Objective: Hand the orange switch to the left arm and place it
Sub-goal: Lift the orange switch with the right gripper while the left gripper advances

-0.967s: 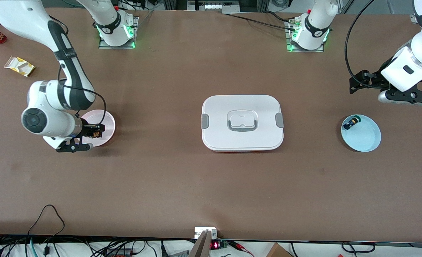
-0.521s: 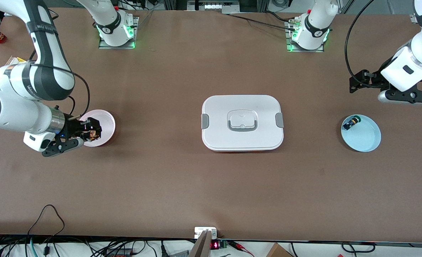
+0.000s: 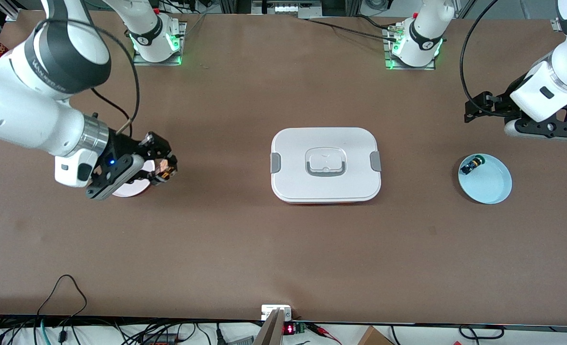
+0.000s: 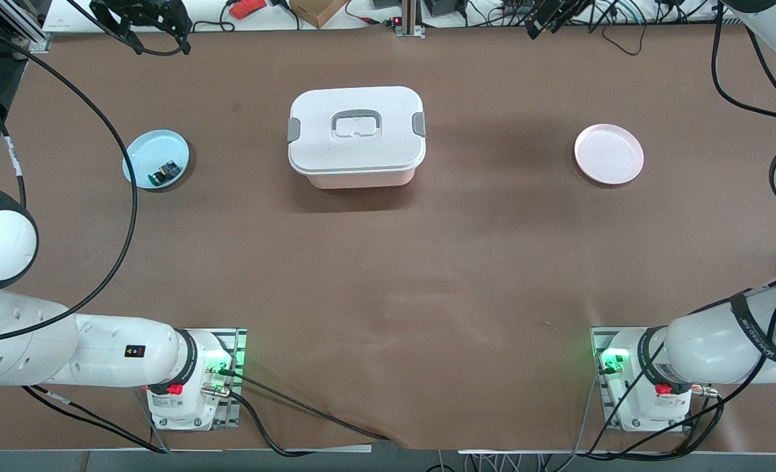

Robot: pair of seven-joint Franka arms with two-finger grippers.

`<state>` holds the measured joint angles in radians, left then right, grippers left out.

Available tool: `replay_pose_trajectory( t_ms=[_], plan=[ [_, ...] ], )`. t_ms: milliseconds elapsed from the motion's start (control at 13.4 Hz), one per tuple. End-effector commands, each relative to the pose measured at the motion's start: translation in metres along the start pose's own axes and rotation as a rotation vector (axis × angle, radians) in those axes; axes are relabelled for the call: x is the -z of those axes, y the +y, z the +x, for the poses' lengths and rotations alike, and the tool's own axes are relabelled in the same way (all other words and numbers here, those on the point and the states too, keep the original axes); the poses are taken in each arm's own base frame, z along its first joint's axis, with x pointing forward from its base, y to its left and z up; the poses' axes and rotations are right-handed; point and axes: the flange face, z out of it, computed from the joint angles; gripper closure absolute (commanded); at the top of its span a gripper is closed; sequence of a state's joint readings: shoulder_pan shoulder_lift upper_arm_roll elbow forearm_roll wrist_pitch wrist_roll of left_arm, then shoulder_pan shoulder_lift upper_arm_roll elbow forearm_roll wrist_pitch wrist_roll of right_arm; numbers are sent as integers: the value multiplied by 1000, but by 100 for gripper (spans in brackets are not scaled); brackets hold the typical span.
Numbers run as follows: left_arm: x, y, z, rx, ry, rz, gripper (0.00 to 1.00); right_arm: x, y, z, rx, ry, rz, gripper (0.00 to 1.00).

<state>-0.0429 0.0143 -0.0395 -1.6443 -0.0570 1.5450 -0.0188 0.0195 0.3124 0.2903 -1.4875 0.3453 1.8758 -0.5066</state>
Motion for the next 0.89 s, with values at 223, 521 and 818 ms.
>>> replay_pose_trajectory(
  t_ms=[223,521,818],
  plan=[
    [-1,15,-14,-16,-137,-110,0,-5,-57,18,485,165,237,100],
    [-30,42,-21,-64,-372,-369,0,-23,-96,32,621,299,373,100],
    [-68,67,-3,-106,-547,-716,0,-39,-131,47,652,472,477,100]
  ],
)
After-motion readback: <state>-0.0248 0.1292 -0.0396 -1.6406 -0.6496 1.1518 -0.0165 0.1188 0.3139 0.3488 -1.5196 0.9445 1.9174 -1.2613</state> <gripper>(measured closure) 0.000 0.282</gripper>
